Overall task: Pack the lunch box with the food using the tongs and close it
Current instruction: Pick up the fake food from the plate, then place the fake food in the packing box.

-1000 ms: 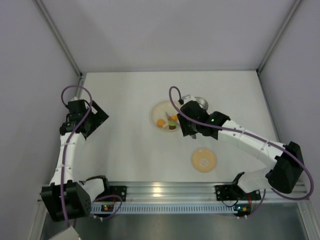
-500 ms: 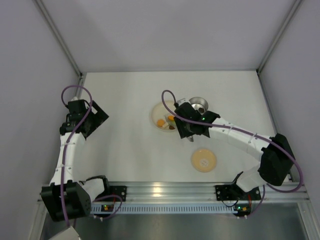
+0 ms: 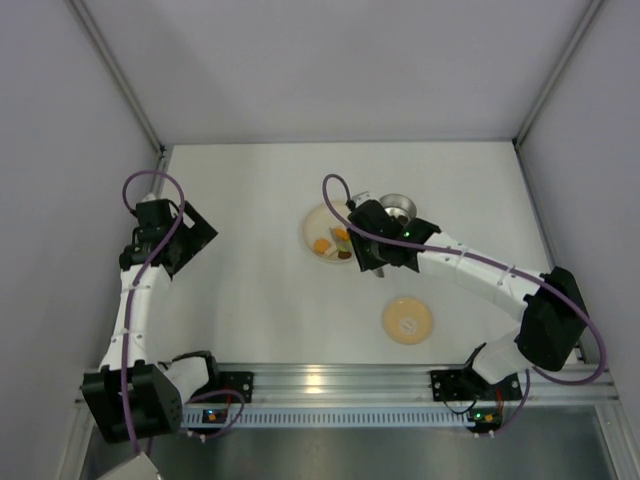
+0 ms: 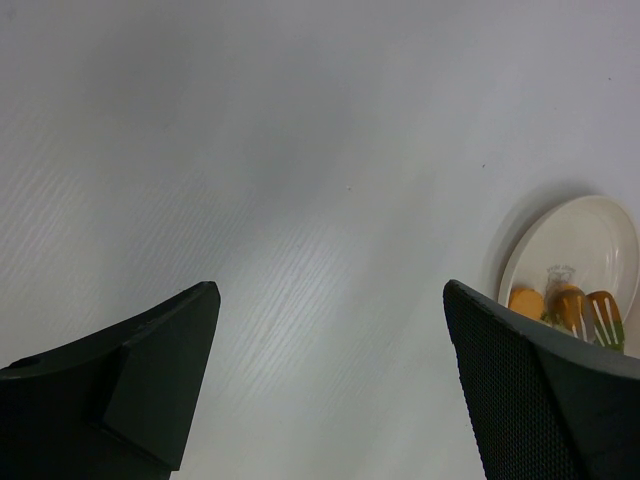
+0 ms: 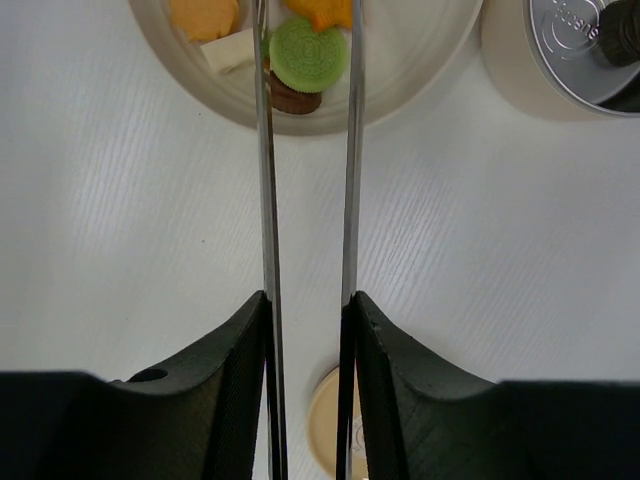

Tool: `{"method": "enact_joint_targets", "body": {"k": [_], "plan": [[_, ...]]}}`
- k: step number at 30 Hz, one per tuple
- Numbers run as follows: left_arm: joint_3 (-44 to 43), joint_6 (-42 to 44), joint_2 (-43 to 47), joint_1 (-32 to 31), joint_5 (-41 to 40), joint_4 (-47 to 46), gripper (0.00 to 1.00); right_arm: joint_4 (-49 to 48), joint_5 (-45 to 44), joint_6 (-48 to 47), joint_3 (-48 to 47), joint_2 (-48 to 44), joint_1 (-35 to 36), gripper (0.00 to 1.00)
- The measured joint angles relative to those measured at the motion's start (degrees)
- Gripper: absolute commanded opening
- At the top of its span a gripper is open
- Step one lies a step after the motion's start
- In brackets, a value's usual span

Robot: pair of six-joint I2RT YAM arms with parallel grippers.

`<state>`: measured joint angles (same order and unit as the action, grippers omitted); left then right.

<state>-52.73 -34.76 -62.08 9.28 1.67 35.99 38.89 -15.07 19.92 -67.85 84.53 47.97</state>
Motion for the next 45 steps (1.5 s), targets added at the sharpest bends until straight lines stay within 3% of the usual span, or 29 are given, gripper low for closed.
{"method": "enact_joint_targets", "body": {"k": [26,45], "plan": [[0.02,0.0,0.0,0.0,0.02,0.0,0.98,1.2,-3.06,-0.92,-4.28,-0.37,-0.83,0.02],[0.02,0.0,0.0,0.0,0.02,0.0,0.99,4.42,-6.82,-1.9,-5.27,-11.47,-7.56,0.04]]}}
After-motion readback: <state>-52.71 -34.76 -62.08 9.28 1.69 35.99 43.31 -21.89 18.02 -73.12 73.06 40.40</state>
